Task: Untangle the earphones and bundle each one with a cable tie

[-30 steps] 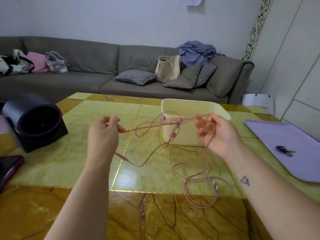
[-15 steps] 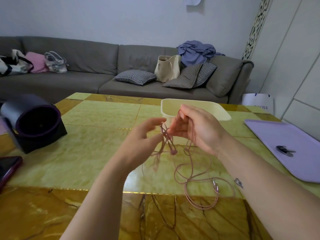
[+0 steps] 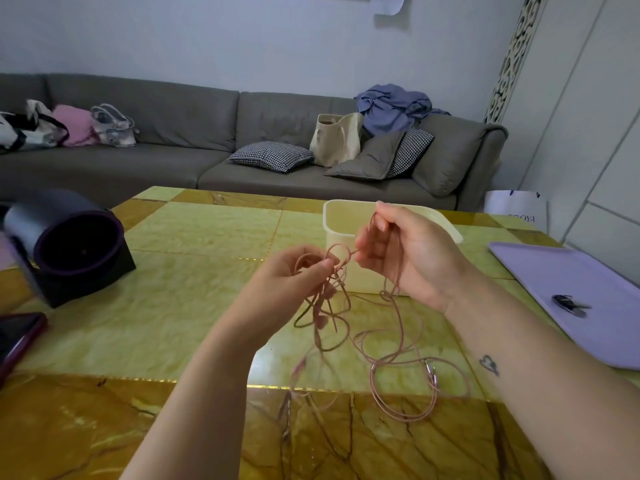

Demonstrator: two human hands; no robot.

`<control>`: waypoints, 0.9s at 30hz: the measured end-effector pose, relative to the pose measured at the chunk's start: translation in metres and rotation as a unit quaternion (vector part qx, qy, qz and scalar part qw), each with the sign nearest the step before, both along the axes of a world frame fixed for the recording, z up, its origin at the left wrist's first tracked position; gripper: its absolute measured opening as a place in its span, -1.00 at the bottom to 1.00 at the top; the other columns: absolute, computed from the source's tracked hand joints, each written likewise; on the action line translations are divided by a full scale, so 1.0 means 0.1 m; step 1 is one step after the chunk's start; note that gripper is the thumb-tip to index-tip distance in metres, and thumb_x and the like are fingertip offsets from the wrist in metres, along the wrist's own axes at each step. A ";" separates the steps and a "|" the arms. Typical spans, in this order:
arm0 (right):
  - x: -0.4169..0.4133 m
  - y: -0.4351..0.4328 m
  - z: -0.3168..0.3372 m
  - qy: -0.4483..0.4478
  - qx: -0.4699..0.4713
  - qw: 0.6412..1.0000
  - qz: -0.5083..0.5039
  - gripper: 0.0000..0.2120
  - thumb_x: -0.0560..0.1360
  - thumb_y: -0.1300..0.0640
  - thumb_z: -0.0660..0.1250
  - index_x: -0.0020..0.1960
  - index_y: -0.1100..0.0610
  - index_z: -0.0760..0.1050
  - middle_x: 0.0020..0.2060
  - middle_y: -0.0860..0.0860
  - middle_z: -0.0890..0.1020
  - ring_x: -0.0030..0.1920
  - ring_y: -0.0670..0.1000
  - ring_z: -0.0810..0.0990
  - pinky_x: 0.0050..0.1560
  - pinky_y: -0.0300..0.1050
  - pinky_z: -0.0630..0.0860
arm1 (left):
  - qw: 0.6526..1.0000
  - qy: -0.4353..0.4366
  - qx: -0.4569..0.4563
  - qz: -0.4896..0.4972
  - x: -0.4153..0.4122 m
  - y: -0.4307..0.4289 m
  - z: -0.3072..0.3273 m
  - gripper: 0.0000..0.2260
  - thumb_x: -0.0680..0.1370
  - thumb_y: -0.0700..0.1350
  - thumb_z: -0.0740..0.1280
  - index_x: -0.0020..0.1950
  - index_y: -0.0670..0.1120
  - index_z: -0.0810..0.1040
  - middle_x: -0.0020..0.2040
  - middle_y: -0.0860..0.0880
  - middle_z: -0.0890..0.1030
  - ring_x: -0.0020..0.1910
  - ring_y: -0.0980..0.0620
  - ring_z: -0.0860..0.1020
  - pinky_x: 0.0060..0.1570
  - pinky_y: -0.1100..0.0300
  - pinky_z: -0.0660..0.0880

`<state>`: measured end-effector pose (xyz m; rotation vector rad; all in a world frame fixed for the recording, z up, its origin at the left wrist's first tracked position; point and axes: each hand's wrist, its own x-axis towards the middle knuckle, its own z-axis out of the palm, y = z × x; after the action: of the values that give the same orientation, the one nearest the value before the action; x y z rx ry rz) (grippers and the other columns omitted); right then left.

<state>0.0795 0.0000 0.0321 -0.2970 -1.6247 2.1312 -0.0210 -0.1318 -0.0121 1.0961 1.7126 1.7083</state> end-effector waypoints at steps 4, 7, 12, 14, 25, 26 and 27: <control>-0.01 -0.01 -0.02 -0.030 0.110 0.993 -0.016 -0.67 0.60 0.14 0.16 -0.33 0.12 0.25 -0.53 -0.02 0.30 -0.50 -0.07 0.25 -0.41 -0.21 0.23 | 0.999 -0.038 0.024 0.012 -0.05 0.00 0.00 -0.82 0.43 -0.02 0.35 -0.11 -0.12 0.59 -0.34 0.03 0.50 -0.36 0.08 0.52 -0.09 0.09 0.56; 0.02 0.00 -0.04 -0.105 0.350 0.929 -0.060 -0.76 0.48 0.06 0.38 -0.20 0.12 0.34 -0.44 -0.07 0.32 -0.45 -0.09 0.27 -0.39 -0.24 0.25 | 0.993 -0.082 0.075 0.036 -0.09 -0.02 0.03 -0.81 0.40 -0.06 0.34 -0.11 -0.15 0.59 -0.40 0.06 0.51 -0.44 0.16 0.42 -0.33 0.32 0.48; 0.09 0.07 -0.07 -0.237 0.549 0.801 0.001 -0.78 0.37 -0.06 0.48 -0.08 0.00 0.55 -0.57 -0.15 0.35 -0.53 -0.16 0.30 -0.47 -0.29 0.20 | 0.955 -0.186 0.171 0.156 -0.22 -0.08 0.13 -0.87 0.58 -0.18 0.25 -0.16 -0.12 0.51 -0.50 0.09 0.42 -0.56 0.19 0.27 -0.57 0.39 0.24; 0.11 0.12 -0.09 -0.257 0.581 0.772 -0.018 -0.88 0.42 -0.05 0.43 -0.16 -0.01 0.60 -0.61 -0.15 0.35 -0.54 -0.16 0.30 -0.48 -0.28 0.19 | 0.936 -0.202 0.192 0.213 -0.30 -0.15 0.13 -0.86 0.59 -0.16 0.25 -0.17 -0.10 0.49 -0.52 0.11 0.41 -0.59 0.20 0.24 -0.59 0.39 0.20; 0.19 0.36 -0.18 -0.208 0.454 0.859 -0.111 -0.93 0.45 0.09 0.43 -0.16 0.08 0.62 -0.64 -0.17 0.34 -0.57 -0.19 0.29 -0.47 -0.37 0.18 | 0.861 -0.240 0.195 0.404 -0.45 -0.19 -0.02 -0.79 0.64 -0.06 0.16 -0.17 -0.05 0.44 -0.26 0.05 0.50 -0.38 0.18 0.44 -0.32 0.30 0.42; 0.20 0.36 -0.20 -0.208 0.437 0.869 -0.104 -0.93 0.44 0.09 0.44 -0.16 0.08 0.62 -0.59 -0.16 0.36 -0.54 -0.18 0.29 -0.43 -0.32 0.21 | 0.867 -0.248 0.183 0.392 -0.44 -0.18 -0.02 -0.80 0.64 -0.06 0.15 -0.15 -0.06 0.44 -0.21 0.05 0.52 -0.30 0.17 0.49 -0.23 0.27 0.48; 0.19 0.35 -0.21 -0.208 0.425 0.876 -0.098 -0.94 0.44 0.09 0.44 -0.16 0.07 0.62 -0.52 -0.15 0.40 -0.50 -0.19 0.31 -0.38 -0.29 0.25 | 0.882 -0.240 0.153 0.377 -0.43 -0.18 -0.01 -0.81 0.64 -0.06 0.15 -0.12 -0.05 0.45 -0.17 0.05 0.53 -0.23 0.16 0.52 -0.14 0.22 0.51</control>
<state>0.0984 0.0345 0.0107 -0.6122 -2.4634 1.0718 -0.0639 -0.1494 -0.0133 0.0134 1.6586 2.5123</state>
